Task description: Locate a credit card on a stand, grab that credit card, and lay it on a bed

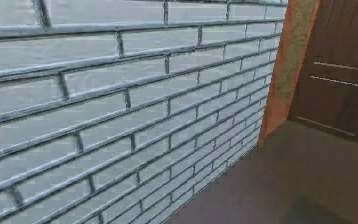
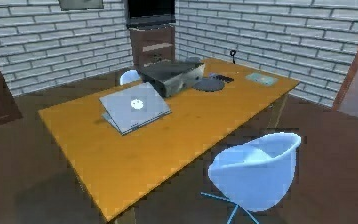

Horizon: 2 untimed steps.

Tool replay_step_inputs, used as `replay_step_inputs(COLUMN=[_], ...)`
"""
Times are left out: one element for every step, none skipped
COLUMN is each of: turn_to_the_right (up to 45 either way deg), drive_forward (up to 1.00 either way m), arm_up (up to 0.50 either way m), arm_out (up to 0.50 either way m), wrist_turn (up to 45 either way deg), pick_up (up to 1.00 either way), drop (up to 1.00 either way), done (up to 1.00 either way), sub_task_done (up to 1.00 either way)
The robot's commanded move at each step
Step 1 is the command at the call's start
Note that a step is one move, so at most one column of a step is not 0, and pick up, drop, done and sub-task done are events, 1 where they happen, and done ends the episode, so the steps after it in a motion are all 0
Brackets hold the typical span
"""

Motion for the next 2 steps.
replay_step_inputs(turn_to_the_right=[0.0,33.0], drive_forward=[0.35,0.00], arm_up=[0.00,0.00], arm_out=[0.00,0.00], wrist_turn=[0.0,0.0], pick_up=[0.00,0.00], drop=[0.00,0.00], done=[0.00,0.00], sub_task_done=[0.00,0.00])
